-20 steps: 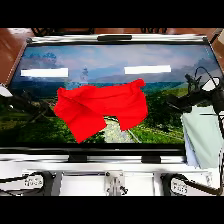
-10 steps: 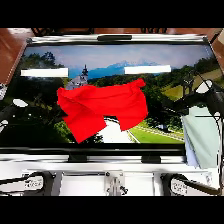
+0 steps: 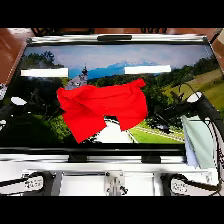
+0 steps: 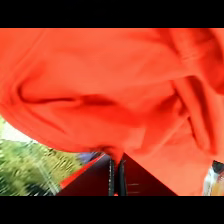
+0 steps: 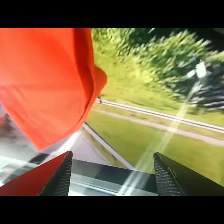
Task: Fold the shirts.
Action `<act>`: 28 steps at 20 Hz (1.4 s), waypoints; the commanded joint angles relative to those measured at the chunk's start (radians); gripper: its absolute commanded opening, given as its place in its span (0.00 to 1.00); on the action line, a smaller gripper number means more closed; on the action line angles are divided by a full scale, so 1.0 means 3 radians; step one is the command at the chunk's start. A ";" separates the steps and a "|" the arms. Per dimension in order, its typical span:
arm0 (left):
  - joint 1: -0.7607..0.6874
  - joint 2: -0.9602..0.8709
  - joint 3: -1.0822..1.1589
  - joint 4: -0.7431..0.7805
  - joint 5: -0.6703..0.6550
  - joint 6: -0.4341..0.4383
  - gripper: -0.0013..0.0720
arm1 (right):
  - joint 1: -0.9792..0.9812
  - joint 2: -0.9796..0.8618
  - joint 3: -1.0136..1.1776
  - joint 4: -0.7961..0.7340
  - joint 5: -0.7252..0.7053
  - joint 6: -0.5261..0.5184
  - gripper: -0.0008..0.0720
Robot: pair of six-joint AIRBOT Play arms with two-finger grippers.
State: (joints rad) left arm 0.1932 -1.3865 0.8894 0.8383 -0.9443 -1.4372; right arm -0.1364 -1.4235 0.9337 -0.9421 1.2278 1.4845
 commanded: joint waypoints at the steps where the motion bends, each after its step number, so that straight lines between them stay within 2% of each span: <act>1: 0.0027 0.0098 0.0017 -0.0003 -0.0050 0.0130 0.07 | 0.0207 -0.0106 -0.0212 0.0337 -0.0202 -0.0113 0.87; 4: 0.0027 0.0100 0.0017 -0.0004 -0.0085 0.0128 0.07 | 0.0587 -0.0149 -0.0211 0.0343 -0.0498 -0.0055 0.87; 11: 0.0027 0.0100 0.0017 -0.0004 -0.0121 0.0130 0.07 | 0.1030 -0.0156 -0.0211 0.0444 -0.0919 0.0237 0.87; 15: 0.0027 0.0100 0.0017 -0.0004 -0.0121 0.0131 0.07 | 0.1277 -0.0355 -0.0211 0.0754 -0.1066 0.0251 0.87; 16: 0.0029 0.0100 0.0017 -0.0004 -0.0120 0.0131 0.07 | 0.1343 -0.0401 -0.0211 0.0820 -0.1137 0.0229 0.82; 17: 0.0043 0.0100 0.0023 -0.0004 -0.0122 0.0131 0.07 | 0.1385 -0.0406 -0.0211 0.0843 -0.1205 0.0229 0.54; 18: 0.0061 0.0102 0.0041 -0.0004 -0.0130 0.0131 0.07 | 0.1399 -0.0394 -0.0197 0.0855 -0.1231 0.0238 0.20; 19: 0.0086 0.0102 0.0095 -0.0004 -0.0160 0.0158 0.06 | 0.1386 -0.0362 -0.0164 0.0839 -0.1221 0.0228 0.09; 23: 0.0145 0.0189 0.0650 -0.0004 -0.0544 0.0584 0.06 | 0.1200 0.0005 0.0144 0.0487 -0.1024 0.0135 0.09; 25: 0.0144 0.0387 0.1039 -0.0005 -0.0619 0.0665 0.06 | 0.1081 0.0345 0.0389 0.0161 -0.0903 0.0125 0.09; 28: 0.0144 0.0903 0.1687 -0.0006 -0.0607 0.0759 0.06 | 0.0912 0.1036 0.0924 -0.0028 -0.0823 -0.0345 0.09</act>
State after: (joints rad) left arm 0.2344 -1.2232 1.2388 0.8394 -1.1095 -1.2579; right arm 0.1783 -1.2667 1.0904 -0.8719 0.9520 1.4807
